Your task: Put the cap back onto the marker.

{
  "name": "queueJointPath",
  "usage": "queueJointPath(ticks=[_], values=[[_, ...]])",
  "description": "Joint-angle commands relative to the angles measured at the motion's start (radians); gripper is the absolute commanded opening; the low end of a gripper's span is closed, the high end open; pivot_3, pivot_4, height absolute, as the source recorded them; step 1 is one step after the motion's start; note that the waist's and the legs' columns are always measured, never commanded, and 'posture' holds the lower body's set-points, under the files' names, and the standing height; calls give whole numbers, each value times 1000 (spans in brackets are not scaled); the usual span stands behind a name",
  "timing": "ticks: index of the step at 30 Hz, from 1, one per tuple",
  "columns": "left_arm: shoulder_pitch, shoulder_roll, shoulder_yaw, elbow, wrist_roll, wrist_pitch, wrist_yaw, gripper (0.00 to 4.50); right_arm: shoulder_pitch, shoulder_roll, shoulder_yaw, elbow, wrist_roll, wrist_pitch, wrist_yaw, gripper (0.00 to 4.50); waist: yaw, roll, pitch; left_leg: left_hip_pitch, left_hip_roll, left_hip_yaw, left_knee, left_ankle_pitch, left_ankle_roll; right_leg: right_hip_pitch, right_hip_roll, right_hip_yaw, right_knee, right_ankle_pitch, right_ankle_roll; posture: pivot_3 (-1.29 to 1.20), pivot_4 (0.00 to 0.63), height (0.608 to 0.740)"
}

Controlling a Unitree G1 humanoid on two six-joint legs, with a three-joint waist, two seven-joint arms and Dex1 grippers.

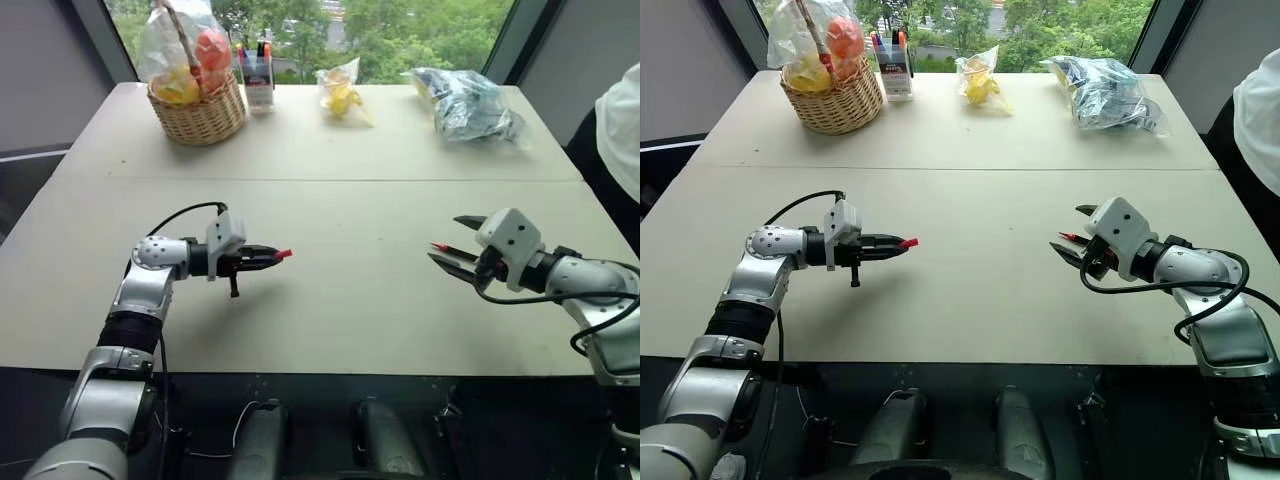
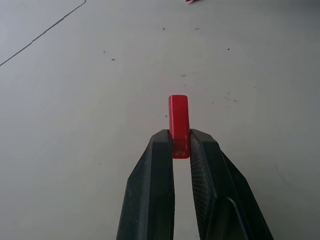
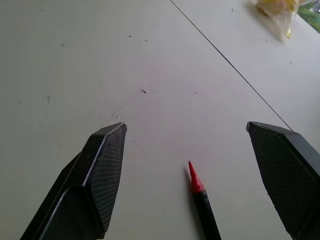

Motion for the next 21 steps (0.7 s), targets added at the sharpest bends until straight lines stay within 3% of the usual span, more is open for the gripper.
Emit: queueJointPath(ticks=[1,14,21], values=[[26,44,21,-117,-28,-8,3,390,-54,-12,-3,147,-19,-95,44,3985,-5,0,0,0,0,0,0,0,0,0,0,0,0,0,0,0,150,740],[151,122,67,-316,-77,84,106,390,-334,-1,102,812,-111,-348,229,3985,-22,3,2,0,1,1,0,0,0,-2,1,1,2,0,0,0,150,740],[188,151,84,-372,-92,111,140,390,-499,46,127,1125,-149,-363,292,3985,-22,3,2,0,1,2,0,0,0,-2,0,2,2,0,0,0,150,740]])
